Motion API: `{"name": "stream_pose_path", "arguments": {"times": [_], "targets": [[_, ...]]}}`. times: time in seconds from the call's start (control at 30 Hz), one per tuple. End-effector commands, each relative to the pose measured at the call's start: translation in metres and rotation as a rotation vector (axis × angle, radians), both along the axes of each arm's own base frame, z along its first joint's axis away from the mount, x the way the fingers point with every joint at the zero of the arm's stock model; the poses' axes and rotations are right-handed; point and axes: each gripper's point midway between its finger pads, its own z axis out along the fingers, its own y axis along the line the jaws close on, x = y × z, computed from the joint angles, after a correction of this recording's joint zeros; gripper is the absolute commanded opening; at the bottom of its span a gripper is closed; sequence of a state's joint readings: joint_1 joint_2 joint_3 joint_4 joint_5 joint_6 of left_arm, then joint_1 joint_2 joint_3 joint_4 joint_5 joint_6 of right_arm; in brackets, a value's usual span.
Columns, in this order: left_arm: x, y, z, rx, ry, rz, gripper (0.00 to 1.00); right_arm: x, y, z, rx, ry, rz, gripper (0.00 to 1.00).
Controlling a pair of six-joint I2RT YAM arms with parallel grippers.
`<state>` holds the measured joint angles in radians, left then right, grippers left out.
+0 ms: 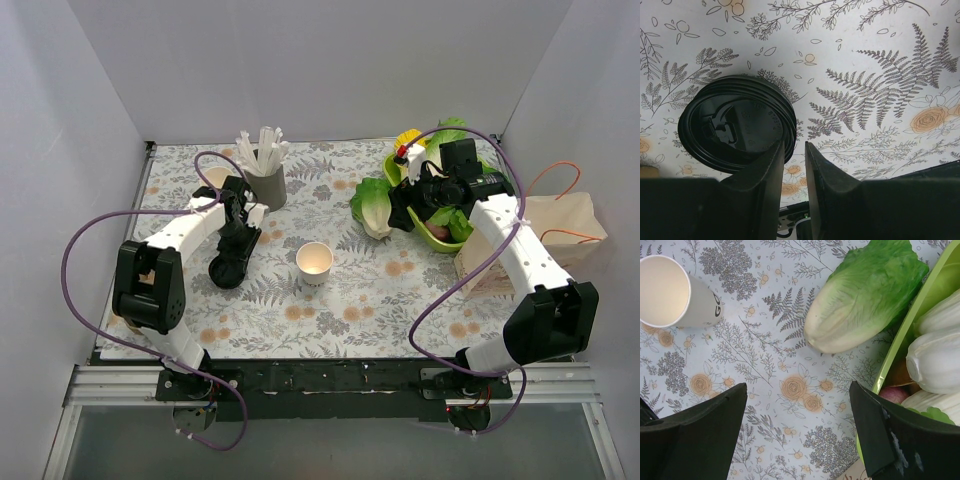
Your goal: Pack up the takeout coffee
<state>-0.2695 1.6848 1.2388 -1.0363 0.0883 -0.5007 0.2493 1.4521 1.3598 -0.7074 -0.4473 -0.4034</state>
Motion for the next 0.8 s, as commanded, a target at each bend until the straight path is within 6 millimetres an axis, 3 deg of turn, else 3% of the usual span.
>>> {"name": "stream_pose_path", "arguments": {"times": [0.0,0.77], "targets": [[0.0112,-0.0002,0.0004,0.002,-0.032,-0.009,0.22,0.0031,0.0027,0.0111,0.009,-0.034,0.009,0.91],[0.0109,-0.001,0.0005,-0.007,-0.016,-0.011,0.08,0.0029,0.0013,0.0041,-0.002,-0.021,0.006,0.91]]}}
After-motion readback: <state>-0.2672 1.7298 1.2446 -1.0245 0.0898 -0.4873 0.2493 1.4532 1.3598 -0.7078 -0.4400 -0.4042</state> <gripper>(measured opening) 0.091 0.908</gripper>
